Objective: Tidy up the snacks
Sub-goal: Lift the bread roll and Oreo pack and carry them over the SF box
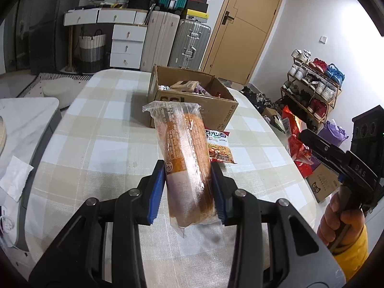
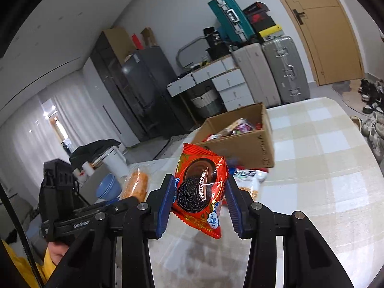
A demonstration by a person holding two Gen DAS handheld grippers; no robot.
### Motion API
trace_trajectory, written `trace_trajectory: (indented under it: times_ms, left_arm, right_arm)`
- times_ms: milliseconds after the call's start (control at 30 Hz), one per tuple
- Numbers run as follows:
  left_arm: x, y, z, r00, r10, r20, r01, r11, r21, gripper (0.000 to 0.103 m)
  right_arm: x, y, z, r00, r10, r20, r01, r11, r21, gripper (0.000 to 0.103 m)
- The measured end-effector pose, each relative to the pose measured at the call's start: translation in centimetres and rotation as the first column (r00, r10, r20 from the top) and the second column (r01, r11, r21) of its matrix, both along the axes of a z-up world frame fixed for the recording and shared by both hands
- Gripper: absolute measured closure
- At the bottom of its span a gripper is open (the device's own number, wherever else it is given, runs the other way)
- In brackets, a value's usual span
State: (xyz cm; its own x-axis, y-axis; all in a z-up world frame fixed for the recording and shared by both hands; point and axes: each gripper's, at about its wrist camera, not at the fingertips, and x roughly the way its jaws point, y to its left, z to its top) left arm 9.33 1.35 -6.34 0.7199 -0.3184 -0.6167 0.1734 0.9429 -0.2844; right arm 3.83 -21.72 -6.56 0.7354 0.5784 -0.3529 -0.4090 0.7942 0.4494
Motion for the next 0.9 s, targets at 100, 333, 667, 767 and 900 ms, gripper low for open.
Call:
trace_trajectory:
  times_ms: [100,333,667,767,900]
  left_arm:
    - [-0.9,-0.1,0.7,1.0,-0.002,0.01,0.002,1.0,0.004,0.069]
    - [-1.9,0.1,2.3,0.999,-0.016,0.037,0.016,1.0,0.008,0.069]
    - [0.1,1.4,6.7,0.996,-0.012,0.091,0.012,1.0,0.001,0.069]
    - [1.7,1.5,8.2,0.994,0.004,0.111,-0.007,1.0,0.027,0.069]
    - [4.4,1.5,9.6,0.994,-0.009,0.106,0.007,1.0,0.025,0.069]
  right_arm:
    - [-0.8,0.6,0.1,1.0,0.013,0.006,-0.013,1.0,-0.006,0.061]
    - [-1.3,1.3,0.9,0.999,0.03,0.035,-0.029,0.999,-0.022,0.061]
    - [0.5,1.9,5.4,0.991,0.051,0.12,-0.043,0.997,-0.067,0.061]
    - [1.9,1.8,7.2,0.987,0.055,0.151,-0.045,0.997,-0.067,0.061]
    - [4.1,2.1,9.3,0.983,0.054,0.174,-0.039,0.995,-0.089,0.061]
